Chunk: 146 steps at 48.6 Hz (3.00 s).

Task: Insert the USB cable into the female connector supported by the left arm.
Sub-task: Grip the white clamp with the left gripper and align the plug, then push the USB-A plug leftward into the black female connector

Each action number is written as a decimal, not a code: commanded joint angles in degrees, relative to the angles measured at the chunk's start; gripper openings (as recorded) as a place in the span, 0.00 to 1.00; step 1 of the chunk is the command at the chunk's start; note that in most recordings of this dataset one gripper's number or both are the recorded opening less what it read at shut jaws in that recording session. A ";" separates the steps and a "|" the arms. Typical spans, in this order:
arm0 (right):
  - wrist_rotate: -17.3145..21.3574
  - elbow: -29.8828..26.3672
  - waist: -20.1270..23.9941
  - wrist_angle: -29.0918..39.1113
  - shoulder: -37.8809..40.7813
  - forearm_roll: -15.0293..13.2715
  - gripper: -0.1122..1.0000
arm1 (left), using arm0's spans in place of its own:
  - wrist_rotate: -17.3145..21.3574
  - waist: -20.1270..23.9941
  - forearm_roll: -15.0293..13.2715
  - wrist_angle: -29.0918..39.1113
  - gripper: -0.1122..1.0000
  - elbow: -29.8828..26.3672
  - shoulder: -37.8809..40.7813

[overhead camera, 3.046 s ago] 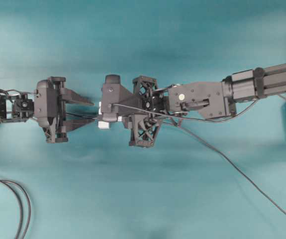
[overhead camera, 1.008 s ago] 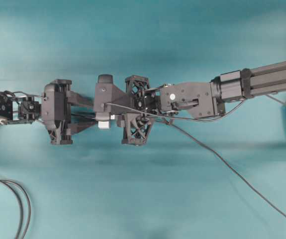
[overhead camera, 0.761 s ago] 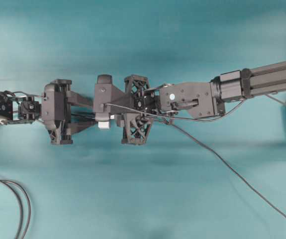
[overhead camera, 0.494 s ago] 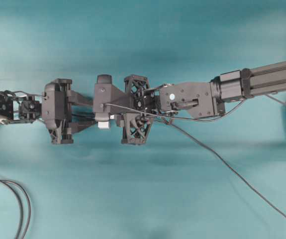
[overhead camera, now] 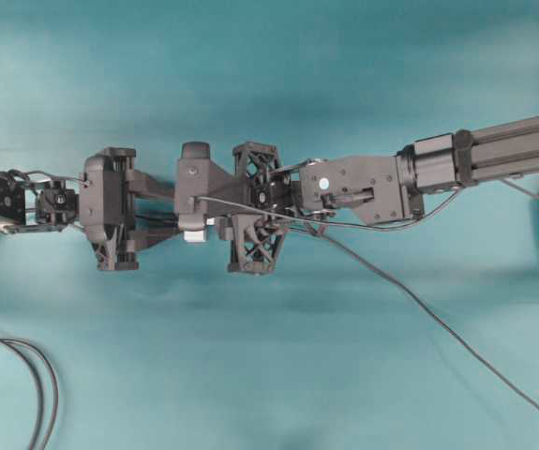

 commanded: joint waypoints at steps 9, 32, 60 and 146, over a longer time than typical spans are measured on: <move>0.18 -2.11 0.70 -0.97 -1.05 -0.18 0.29 | 0.70 0.26 0.09 -0.26 0.63 -0.70 -0.44; 0.18 -2.55 0.88 -0.97 -1.05 -0.18 0.29 | 0.70 0.26 0.00 -0.18 0.63 -1.23 -0.62; 0.00 -2.55 0.35 -2.02 -1.05 -0.18 0.29 | 0.79 0.18 0.00 -0.18 0.63 -2.72 -0.70; -3.25 -5.71 -0.09 -3.78 0.26 -0.70 0.29 | 2.81 -0.35 0.53 7.56 0.63 -7.03 -3.25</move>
